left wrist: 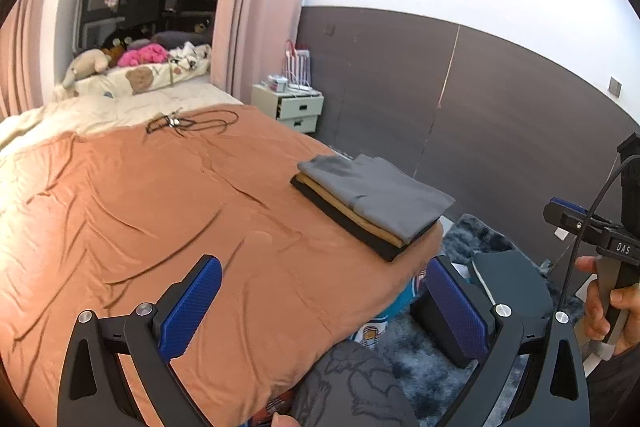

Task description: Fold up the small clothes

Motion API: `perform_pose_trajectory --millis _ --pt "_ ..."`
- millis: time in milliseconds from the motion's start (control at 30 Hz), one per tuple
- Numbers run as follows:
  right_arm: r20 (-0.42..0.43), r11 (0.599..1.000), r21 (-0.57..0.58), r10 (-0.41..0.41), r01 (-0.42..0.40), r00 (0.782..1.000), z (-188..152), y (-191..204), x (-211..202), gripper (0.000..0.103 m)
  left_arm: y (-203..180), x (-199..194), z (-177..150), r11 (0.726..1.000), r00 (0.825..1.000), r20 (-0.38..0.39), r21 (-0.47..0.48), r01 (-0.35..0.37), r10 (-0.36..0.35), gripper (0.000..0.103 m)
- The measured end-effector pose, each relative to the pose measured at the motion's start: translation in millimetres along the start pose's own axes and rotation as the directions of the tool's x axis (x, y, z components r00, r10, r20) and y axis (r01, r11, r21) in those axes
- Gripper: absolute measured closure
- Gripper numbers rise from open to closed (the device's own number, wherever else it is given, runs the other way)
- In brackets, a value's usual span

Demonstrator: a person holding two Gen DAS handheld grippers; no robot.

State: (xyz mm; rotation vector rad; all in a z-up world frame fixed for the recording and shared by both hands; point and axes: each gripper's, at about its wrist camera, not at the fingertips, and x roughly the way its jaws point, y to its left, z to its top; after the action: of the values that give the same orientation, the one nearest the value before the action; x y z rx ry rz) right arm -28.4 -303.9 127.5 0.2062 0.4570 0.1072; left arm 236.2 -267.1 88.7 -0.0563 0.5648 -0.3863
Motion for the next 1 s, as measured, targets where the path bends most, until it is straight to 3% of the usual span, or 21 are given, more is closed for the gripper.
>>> perform_pose_trajectory --millis 233,567,1000 --pt "0.054 0.999 -0.032 0.009 -0.007 0.999 -28 8 -18 0.0 7 -40 -18 0.997 0.997 0.046 0.045 -0.061 0.059 0.0" --pt "0.085 0.997 -0.034 0.066 -0.064 0.994 -69 24 -32 0.0 32 -95 -59 0.992 0.987 0.096 -0.019 -0.124 0.125 0.0" --pt "0.081 0.996 -0.089 0.035 -0.027 0.996 -108 53 -27 0.0 47 -145 -110 0.966 0.959 0.118 -0.063 -0.251 0.257 0.0"
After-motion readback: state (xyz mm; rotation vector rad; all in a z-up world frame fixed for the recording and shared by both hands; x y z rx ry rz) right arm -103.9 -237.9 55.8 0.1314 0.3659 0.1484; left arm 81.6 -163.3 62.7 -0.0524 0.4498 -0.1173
